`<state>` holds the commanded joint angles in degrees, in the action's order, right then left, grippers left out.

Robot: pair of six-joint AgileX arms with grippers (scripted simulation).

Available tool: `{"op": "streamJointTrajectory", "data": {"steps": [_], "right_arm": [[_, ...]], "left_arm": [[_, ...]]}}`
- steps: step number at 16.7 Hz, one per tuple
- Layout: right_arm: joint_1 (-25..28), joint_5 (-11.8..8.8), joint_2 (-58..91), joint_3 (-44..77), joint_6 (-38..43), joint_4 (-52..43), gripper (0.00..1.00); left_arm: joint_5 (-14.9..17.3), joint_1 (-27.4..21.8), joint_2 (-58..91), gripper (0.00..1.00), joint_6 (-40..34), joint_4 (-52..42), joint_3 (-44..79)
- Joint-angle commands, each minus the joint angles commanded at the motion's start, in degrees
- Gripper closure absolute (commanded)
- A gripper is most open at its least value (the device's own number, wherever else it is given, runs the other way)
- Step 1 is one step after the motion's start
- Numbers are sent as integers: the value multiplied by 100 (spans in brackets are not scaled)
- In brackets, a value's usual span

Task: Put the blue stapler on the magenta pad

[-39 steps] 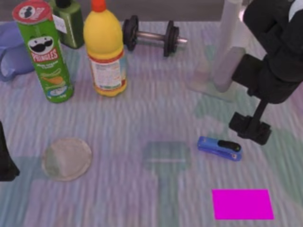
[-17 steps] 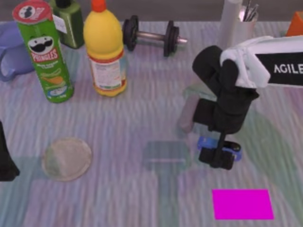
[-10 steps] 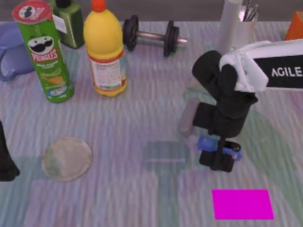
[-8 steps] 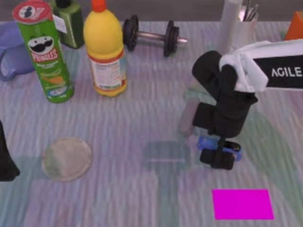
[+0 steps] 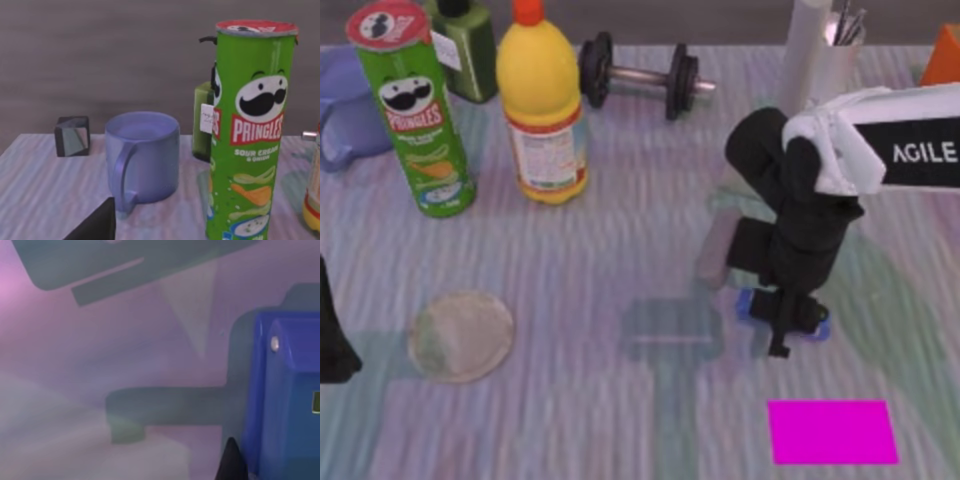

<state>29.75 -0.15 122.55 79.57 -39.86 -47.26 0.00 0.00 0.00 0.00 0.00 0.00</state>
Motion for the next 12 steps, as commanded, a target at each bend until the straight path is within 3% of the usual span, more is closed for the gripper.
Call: {"op": "streamJointTrajectory", "data": {"steps": [2,12], "right_arm": [[0,0,0,0,0,0,100],[-17,8,-34,93,2,-98,100]], "left_arm": [[0,0,0,0,0,0,0],[0,0,0,0,0,0,0]]}}
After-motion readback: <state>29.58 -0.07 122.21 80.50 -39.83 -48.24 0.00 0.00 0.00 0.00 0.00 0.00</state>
